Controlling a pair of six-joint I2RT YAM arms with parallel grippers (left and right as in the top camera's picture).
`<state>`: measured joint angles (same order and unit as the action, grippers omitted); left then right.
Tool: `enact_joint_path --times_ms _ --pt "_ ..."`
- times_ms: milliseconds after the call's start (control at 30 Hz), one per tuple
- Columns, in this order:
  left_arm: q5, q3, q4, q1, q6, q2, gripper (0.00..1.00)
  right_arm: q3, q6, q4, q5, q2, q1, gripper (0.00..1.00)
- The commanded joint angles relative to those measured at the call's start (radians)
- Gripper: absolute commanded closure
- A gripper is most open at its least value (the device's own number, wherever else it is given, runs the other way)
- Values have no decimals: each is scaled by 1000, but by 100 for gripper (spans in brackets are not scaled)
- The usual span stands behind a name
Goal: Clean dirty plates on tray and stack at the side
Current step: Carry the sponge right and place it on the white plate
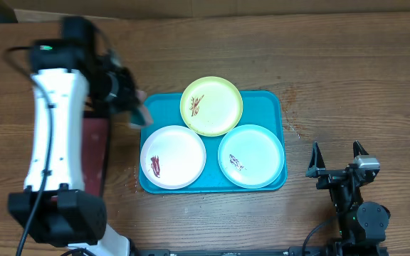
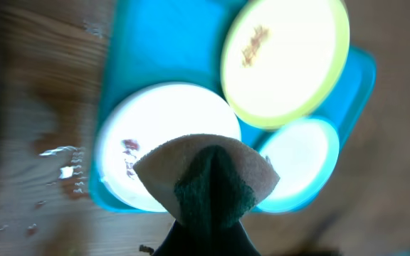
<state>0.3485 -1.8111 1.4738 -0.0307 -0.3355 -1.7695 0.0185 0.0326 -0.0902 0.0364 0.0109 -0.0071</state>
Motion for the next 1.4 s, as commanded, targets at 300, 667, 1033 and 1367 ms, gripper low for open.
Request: enact_joint_path --times_ms 300,667,1033,1367 --pt "-87 523 -484 285 -154 -9 96 -10 -3 6 -10 -8 -5 0" --pt "-129 661 -584 290 -219 -9 94 -10 -3 6 -10 -8 -5 0" --pt "-119 657 -589 290 -166 -9 2 -10 -3 6 -10 -8 -5 0" --pt "-99 263 -233 208 -2 14 0 -10 -3 6 -10 -8 -5 0"
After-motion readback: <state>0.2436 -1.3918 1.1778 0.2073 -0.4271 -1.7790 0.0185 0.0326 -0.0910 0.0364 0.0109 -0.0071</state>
